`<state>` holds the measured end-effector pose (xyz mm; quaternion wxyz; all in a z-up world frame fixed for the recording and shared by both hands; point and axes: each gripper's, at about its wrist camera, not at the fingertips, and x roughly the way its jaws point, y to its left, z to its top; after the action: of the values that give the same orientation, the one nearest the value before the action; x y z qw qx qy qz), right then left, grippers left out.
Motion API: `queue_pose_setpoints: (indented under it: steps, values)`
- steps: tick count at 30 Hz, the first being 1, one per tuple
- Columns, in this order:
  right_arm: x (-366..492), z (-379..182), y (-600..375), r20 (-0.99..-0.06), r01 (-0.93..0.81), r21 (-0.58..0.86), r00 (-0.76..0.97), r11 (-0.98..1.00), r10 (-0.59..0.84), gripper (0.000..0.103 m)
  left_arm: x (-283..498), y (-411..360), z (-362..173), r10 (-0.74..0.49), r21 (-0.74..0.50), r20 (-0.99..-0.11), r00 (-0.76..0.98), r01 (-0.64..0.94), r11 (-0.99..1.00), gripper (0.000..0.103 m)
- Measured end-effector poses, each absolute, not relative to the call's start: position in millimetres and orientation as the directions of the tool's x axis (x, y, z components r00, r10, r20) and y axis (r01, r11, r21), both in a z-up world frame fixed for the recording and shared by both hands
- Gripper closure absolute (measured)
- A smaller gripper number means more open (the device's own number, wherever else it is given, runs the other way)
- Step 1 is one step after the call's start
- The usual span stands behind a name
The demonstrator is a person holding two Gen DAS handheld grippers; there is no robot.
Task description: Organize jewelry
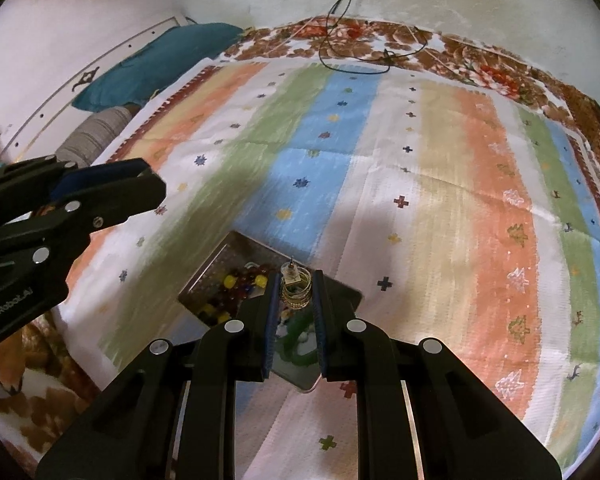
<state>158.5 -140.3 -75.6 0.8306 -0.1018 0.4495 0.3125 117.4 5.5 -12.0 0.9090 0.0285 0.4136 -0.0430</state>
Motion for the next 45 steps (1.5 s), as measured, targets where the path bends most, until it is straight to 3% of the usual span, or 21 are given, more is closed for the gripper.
queue_pose_setpoints:
  steps: [4, 5, 6, 14, 25, 30, 35, 45]
  values:
    - [158.6, -79.1, -138.7, -0.821, -0.613, 0.11, 0.387, 0.782, 0.42, 0.085, 120.2, 6.3, -16.7, -0.067, -0.001, -0.765, 0.641, 0.102, 0.995, 0.08]
    - [159.2, -78.6, -139.6, -0.821, -0.611, 0.112, 0.388, 0.784, 0.419, 0.081, 119.7, 7.2, -16.6, -0.06, 0.004, -0.763, 0.644, 0.097, 0.995, 0.072]
    - [159.3, -78.0, -140.5, -0.819, -0.609, 0.113, 0.39, 0.785, 0.42, 0.073, 119.6, 9.2, -16.0, -0.058, 0.002, -0.759, 0.648, 0.092, 0.996, 0.07]
    - [158.7, -75.1, -150.6, -0.814, -0.591, 0.109, 0.409, 0.799, 0.413, 0.062, 114.1, 16.4, -15.4, -0.059, -0.016, -0.763, 0.643, 0.073, 0.997, 0.064]
    - [141.0, -61.2, -173.3, -0.772, -0.564, 0.099, 0.476, 0.82, 0.421, 0.033, 82.1, 24.2, -15.9, -0.062, -0.032, -0.775, 0.629, 0.058, 0.998, 0.035]
    - [132.1, -58.2, -183.6, -0.754, -0.553, 0.071, 0.516, 0.83, 0.407, 0.022, 63.8, 18.5, -15.8, -0.059, -0.01, -0.777, 0.627, 0.081, 0.997, 0.019]
    - [124.1, -57.9, -191.5, -0.745, -0.542, 0.062, 0.533, 0.838, 0.401, 0.018, 48.0, 17.8, -12.0, -0.07, -0.021, -0.767, 0.638, 0.083, 0.996, 0.009]
    - [96.9, -49.6, -205.2, -0.7, -0.547, 0.078, 0.565, 0.834, 0.436, 0.007, 33.6, 16.3, -8.4, -0.045, -0.021, -0.753, 0.657, 0.046, 0.999, 0.006]
